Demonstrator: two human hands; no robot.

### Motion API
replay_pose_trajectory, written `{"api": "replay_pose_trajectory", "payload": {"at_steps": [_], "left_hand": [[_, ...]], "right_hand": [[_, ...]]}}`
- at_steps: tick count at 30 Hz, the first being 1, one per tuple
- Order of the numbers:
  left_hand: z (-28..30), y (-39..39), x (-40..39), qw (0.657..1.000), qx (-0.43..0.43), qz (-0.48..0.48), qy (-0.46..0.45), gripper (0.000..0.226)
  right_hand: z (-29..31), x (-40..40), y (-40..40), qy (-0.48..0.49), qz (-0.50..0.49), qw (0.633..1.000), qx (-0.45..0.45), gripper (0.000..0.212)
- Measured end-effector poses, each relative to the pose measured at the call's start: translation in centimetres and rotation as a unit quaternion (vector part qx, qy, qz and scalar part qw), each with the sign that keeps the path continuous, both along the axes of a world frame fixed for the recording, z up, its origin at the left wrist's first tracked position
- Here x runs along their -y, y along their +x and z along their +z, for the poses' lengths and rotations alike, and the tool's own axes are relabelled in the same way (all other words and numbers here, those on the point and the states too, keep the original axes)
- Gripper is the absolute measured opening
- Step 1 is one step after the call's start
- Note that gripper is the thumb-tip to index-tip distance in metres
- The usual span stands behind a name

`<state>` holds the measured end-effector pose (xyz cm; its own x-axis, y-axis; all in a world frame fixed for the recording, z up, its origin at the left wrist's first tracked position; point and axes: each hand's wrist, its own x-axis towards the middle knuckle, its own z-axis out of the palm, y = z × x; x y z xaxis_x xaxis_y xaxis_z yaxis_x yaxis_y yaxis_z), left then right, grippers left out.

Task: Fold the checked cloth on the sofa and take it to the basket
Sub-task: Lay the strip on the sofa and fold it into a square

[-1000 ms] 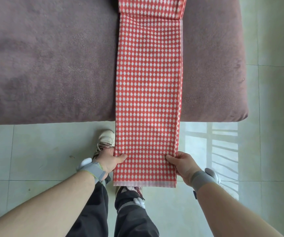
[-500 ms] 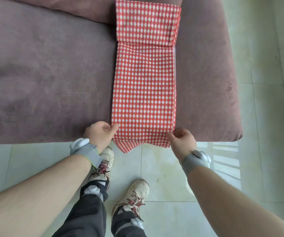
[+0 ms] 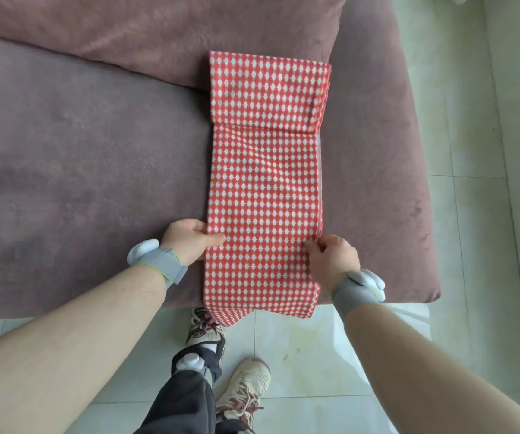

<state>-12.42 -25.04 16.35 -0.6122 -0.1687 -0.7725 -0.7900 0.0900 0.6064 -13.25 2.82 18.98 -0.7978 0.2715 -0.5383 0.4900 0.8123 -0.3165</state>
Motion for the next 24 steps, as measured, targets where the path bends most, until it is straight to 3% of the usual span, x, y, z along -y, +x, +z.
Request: {"api": "replay_pose_trajectory", "payload": {"at_steps": [2,5,12,18,24], "left_hand": [[0.4,-1.4,0.4,0.999,0.021,0.006,0.036,0.040],[1.0,-4.3,0.6,0.997,0.019,0.024,0.074,0.054],[2.3,-14.9,0.1,0.989,-0.053,0.087,0.107,0.039],[2.8,-22.1,1.3,0.990,-0.132,0.050,0.028,0.051],[1.9,-24.0,1.7,0.988,-0.148,-0.016,-0.043,0.024]], "right_hand": [[0.7,0.0,-1.4,-0.008,-0.015,1.000,0.021,0.033],[2.0,0.8,-5.0,-0.019,-0.056,0.998,0.006,0.054],[1.7,3.5,-15.2,-0.025,-0.092,0.995,-0.030,0.062],[0.2,3.6,-21.4,-0.056,-0.055,0.996,-0.051,0.034],[-0.9,1.2,-21.9,-0.072,0.045,0.994,-0.066,0.010]]}}
